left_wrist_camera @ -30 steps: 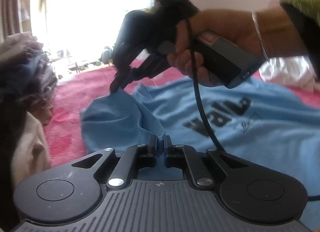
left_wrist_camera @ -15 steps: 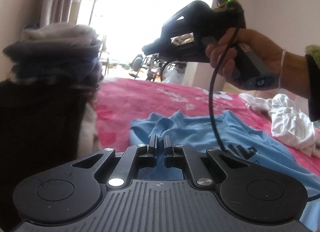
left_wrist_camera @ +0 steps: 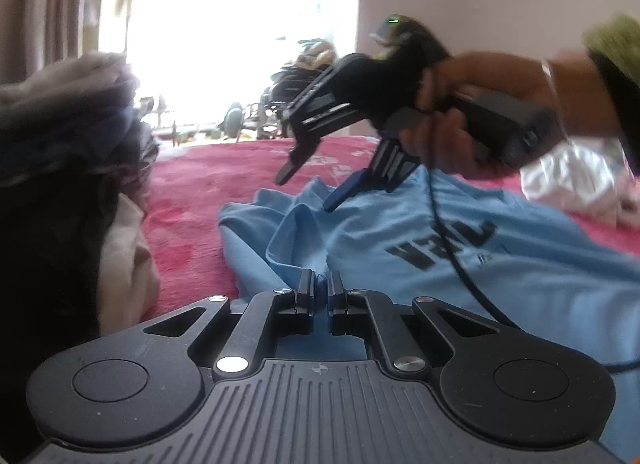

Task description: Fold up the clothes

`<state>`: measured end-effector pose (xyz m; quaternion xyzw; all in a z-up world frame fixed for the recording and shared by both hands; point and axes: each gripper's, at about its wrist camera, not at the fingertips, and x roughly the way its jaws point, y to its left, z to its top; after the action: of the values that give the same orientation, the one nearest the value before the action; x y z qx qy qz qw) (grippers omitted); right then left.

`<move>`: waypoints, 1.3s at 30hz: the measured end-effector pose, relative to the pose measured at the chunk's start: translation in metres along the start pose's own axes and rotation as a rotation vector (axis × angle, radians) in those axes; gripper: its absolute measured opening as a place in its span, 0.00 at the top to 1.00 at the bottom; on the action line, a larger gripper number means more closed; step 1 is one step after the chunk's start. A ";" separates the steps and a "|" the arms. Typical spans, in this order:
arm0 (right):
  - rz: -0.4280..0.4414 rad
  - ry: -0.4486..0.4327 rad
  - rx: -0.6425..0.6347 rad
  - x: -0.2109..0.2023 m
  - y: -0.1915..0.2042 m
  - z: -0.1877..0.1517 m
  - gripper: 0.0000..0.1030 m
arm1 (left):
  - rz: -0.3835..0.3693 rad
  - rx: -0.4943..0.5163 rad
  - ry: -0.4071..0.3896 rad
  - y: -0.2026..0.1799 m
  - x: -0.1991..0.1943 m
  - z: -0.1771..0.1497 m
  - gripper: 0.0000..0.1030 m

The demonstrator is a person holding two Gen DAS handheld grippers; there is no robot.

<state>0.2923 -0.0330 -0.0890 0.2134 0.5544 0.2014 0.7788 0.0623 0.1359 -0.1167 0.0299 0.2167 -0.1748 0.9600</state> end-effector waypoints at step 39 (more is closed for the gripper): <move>0.178 -0.106 -0.471 -0.014 0.183 0.003 0.97 | 0.074 -0.653 -0.175 0.094 -0.071 0.023 0.97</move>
<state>0.2767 0.1106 0.0246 0.0842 0.4296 0.3812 0.8143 0.0441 0.2444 -0.0674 -0.2864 0.1766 -0.0631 0.9396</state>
